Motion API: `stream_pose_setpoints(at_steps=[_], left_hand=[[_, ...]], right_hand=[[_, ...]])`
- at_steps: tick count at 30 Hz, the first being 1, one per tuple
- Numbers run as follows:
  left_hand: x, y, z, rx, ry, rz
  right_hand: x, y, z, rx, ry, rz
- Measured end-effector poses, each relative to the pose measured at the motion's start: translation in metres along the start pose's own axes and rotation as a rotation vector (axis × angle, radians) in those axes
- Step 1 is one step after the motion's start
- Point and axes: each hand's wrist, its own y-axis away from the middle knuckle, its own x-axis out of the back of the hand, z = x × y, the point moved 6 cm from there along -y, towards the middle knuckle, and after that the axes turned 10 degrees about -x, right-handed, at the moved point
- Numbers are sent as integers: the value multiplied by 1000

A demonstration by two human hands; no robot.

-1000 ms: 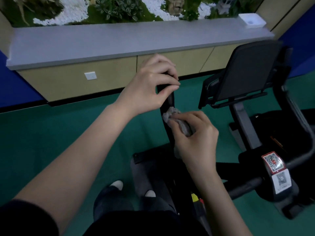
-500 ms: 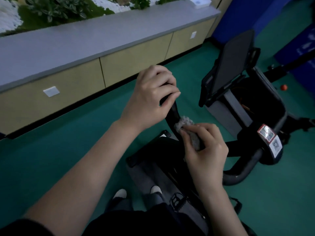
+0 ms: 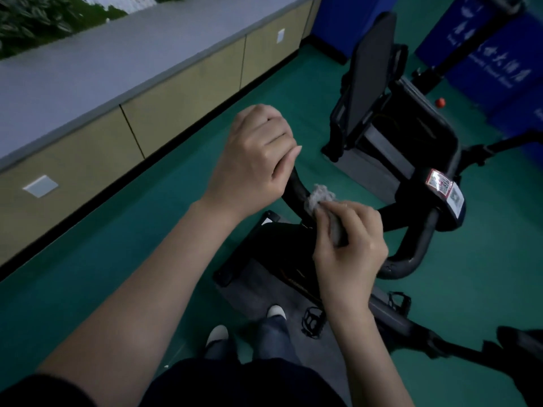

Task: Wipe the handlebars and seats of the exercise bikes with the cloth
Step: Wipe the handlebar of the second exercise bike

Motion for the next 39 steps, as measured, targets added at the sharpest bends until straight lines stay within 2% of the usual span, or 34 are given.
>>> stream_pose_setpoints(at_steps=[2, 6, 12, 17, 23, 29, 34, 39], left_hand=[[-1, 0, 0, -3, 8, 11], [-3, 1, 0, -22, 3, 21], [-3, 1, -1, -31, -5, 41], [-4, 0, 3, -86, -122, 1], [-7, 1, 14, -151, -226, -23], [-25, 8, 26, -209, -283, -70], [-26, 9, 24, -214, -304, -35], [-26, 11, 24, -225, -315, 4]], right_hand=[[-9, -19, -8, -121, -33, -74], [-31, -51, -8, -317, -79, -377], [-26, -59, 16, -394, -10, -596], [-58, -71, 4, -476, -188, -805], [-47, -67, 24, -452, -91, -847], [-57, -67, 20, -421, -78, -972], [-46, -66, 56, -576, 11, -1074], [-54, -68, 49, -574, -55, -1080]])
